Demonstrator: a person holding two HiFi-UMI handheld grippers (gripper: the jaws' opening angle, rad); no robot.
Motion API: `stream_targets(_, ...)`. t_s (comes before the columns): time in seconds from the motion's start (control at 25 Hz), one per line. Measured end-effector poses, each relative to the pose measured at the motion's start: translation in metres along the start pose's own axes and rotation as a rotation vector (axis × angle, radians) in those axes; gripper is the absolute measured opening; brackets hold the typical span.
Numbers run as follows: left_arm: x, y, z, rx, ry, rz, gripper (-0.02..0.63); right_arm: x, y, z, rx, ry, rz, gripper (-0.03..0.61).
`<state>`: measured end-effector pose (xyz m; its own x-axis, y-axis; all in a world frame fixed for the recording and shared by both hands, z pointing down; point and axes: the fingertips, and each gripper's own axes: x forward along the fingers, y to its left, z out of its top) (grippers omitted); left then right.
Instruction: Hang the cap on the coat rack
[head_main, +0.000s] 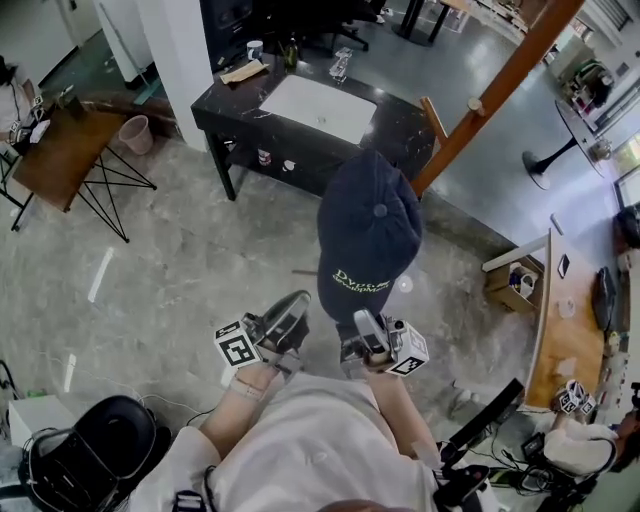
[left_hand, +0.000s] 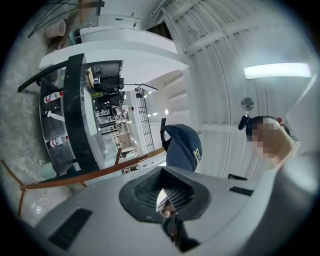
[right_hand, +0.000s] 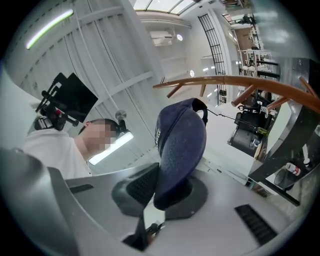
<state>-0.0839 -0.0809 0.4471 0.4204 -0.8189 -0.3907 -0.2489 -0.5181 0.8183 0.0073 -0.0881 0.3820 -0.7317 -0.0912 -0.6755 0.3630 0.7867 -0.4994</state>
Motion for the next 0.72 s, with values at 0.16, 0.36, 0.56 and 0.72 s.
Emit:
stream_targets(0.16,0.0,0.0,0.024,0.015,0.029,-0.022,0.008,0.024,-0.015,-0.017,-0.013,0.023,-0.007,0.04)
stream_targets(0.36,0.008,-0.004,0.047,0.046,0.003,-0.036,0.008,0.051,-0.027,-0.015,-0.02,0.021,0.025,0.04)
stream_targets(0.56,0.019,-0.009,0.074,0.067,-0.058,-0.028,0.008,0.082,-0.046,0.0,-0.04,0.026,0.035,0.04)
stream_targets(0.72,0.033,-0.011,0.103,0.112,-0.115,0.001,0.008,0.114,-0.056,0.013,-0.052,0.043,0.077,0.04)
